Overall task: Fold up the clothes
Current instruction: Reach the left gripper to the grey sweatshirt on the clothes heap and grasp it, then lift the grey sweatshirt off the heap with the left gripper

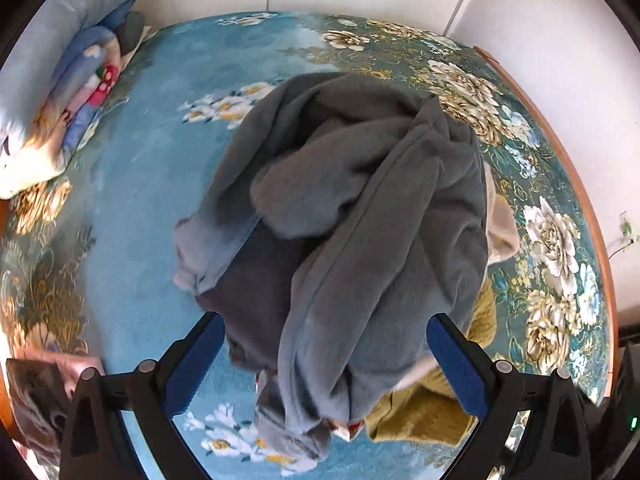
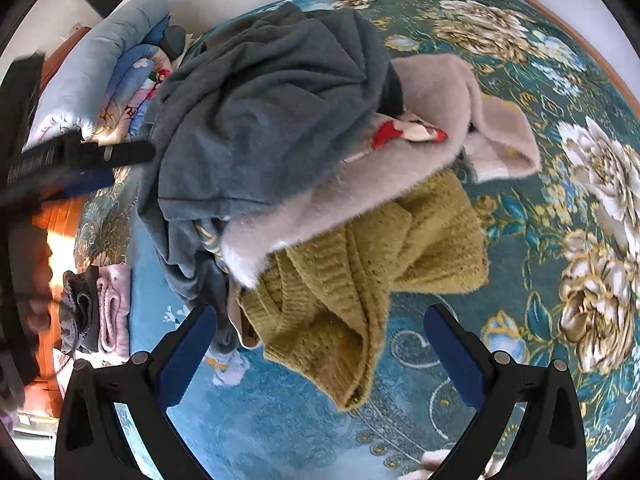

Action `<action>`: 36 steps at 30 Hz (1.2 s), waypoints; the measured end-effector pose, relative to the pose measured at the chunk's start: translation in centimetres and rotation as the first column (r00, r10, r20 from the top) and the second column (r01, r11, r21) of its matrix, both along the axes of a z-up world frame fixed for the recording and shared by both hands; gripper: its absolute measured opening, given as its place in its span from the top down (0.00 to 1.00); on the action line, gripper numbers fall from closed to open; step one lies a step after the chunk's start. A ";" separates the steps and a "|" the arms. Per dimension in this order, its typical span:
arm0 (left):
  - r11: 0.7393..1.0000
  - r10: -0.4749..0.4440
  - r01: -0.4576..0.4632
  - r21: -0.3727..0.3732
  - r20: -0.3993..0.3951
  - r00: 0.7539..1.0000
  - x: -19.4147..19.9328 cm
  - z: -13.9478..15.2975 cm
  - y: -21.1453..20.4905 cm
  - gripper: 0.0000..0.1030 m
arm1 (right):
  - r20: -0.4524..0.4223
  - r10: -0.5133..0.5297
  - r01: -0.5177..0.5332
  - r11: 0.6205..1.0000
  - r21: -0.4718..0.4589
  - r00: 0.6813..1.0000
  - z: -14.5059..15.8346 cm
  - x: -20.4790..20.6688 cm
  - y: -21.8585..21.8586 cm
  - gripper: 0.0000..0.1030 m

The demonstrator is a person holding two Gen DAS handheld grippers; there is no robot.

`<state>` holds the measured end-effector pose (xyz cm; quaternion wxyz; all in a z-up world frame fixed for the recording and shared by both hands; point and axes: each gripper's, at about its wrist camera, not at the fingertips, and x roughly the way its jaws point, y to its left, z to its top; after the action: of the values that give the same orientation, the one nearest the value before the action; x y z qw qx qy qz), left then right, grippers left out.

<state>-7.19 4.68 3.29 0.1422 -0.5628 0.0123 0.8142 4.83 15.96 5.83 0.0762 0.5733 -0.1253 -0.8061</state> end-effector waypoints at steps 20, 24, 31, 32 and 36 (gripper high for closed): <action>0.964 -0.059 0.070 0.255 -0.049 0.997 3.7 12.9 0.8 0.91 | 0.028 -0.165 0.166 0.985 -0.039 0.986 1.4 9.3 7.1 0.00; 0.927 -0.083 0.118 0.357 -0.111 0.990 6.8 18.7 -0.4 0.91 | 0.025 -0.205 0.206 0.978 -0.041 0.978 3.0 12.5 8.3 0.00; 0.899 -0.128 0.206 0.387 -0.218 0.968 13.3 25.9 -0.9 0.91 | -0.001 -0.281 0.281 0.959 -0.037 0.960 6.5 18.7 10.1 0.00; 0.890 -0.148 0.235 0.390 -0.242 0.959 14.1 27.3 -0.9 0.91 | -0.007 -0.289 0.288 0.957 -0.036 0.957 6.9 19.5 10.2 0.00; 0.847 -0.203 0.323 0.423 -0.305 0.931 16.6 30.9 0.7 0.91 | -0.029 -0.317 0.316 0.948 -0.027 0.948 8.8 22.4 10.2 0.00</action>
<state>9.43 5.33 34.19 0.3815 -0.3985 -0.0882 0.8294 27.22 26.20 14.60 -0.0456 0.5315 -0.2232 -0.8159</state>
